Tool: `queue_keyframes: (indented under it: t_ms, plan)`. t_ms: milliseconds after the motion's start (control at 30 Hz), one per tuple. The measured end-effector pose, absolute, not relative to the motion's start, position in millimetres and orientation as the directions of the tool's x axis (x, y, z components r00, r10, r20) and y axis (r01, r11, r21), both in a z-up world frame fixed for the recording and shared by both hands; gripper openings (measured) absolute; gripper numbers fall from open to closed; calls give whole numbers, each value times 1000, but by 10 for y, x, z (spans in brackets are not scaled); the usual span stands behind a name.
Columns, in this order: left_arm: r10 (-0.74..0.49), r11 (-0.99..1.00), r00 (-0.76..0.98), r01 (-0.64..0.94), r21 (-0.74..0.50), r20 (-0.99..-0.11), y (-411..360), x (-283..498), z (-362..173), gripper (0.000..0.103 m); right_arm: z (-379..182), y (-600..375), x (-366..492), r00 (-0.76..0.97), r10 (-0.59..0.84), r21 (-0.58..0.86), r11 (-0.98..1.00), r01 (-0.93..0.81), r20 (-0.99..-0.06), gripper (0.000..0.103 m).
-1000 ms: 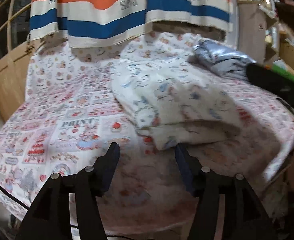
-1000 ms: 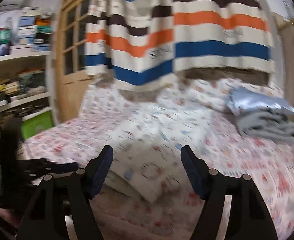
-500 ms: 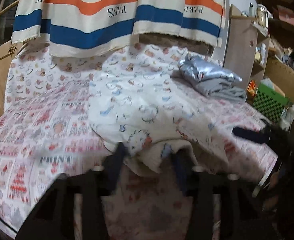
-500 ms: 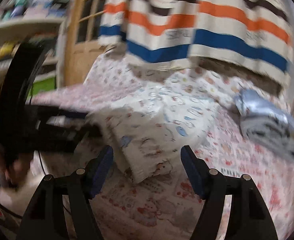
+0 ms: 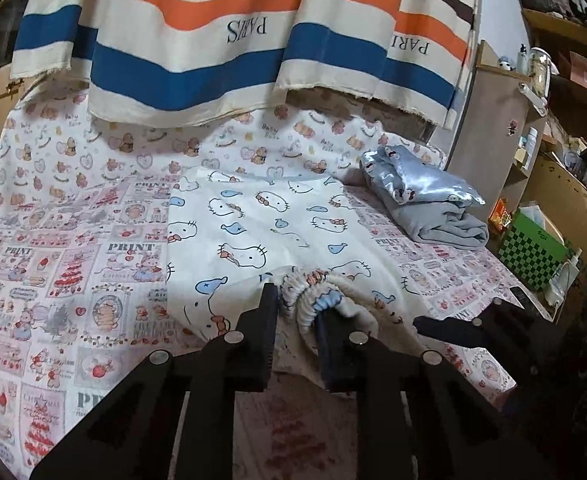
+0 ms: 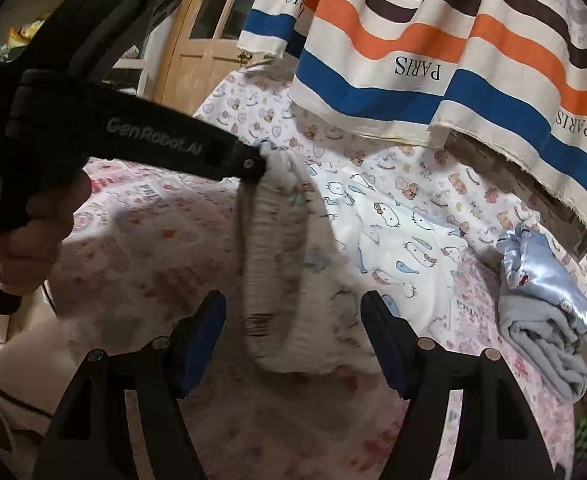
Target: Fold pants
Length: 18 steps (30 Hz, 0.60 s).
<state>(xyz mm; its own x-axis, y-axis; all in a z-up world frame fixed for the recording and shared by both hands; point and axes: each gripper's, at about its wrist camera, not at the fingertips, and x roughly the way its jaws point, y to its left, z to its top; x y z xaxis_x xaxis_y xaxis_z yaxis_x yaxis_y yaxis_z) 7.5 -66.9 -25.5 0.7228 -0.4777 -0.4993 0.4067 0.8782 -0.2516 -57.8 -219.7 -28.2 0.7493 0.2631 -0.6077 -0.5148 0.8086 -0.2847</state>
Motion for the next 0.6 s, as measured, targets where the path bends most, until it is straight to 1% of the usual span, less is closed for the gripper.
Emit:
queue_keyframes:
  t_ms: [33, 67, 100, 133, 233, 267, 300, 400, 433, 500, 533, 567, 600]
  plan:
    - [-481, 877, 720, 405, -259, -501, -665, 101, -258, 17, -286, -2196, -505, 720, 269, -263, 804, -533, -639, 71]
    - [-485, 875, 716, 403, -270, -503, -658, 127, -260, 17, -299, -2192, -436, 692, 280, -241, 797, -554, -665, 69]
    - [-493, 870, 710, 403, -285, -502, -644, 156, -256, 17, -313, -2187, -382, 673, 283, -230, 791, -567, -684, 63]
    - [-500, 866, 707, 403, -297, -501, -633, 174, -255, 17, -331, -2179, -323, 658, 278, -228, 786, -575, -700, 61]
    - [-483, 876, 715, 391, -284, -506, -625, 202, -272, 17, -359, -2228, -222, 618, 318, -174, 778, -603, -719, 60]
    - [-468, 884, 720, 384, -268, -512, -630, 207, -283, 17, -374, -2248, -183, 619, 314, -169, 785, -595, -720, 52]
    - [-461, 887, 723, 381, -260, -515, -625, 203, -290, 17, -401, -2251, -154, 631, 281, -194, 794, -576, -723, 37]
    - [-454, 891, 732, 380, -248, -508, -580, 189, -305, 17, -350, -2319, -171, 648, 296, -183, 804, -566, -702, 21]
    - [-448, 894, 738, 379, -239, -505, -566, 174, -308, 18, -309, -2363, -188, 657, 310, -176, 807, -564, -687, 21]
    - [-440, 897, 745, 385, -215, -501, -563, 149, -314, 24, -234, -2455, -201, 673, 331, -146, 823, -549, -662, 17]
    - [-443, 895, 746, 396, -205, -497, -569, 127, -311, 24, -203, -2491, -176, 669, 345, -122, 828, -547, -658, 17]
    - [-455, 889, 738, 412, -201, -498, -573, 109, -304, 32, -168, -2547, -132, 652, 370, -78, 831, -551, -661, 16]
    - [-484, 872, 713, 440, -214, -507, -568, 107, -293, 44, -147, -2568, -104, 646, 378, -59, 834, -549, -663, 16]
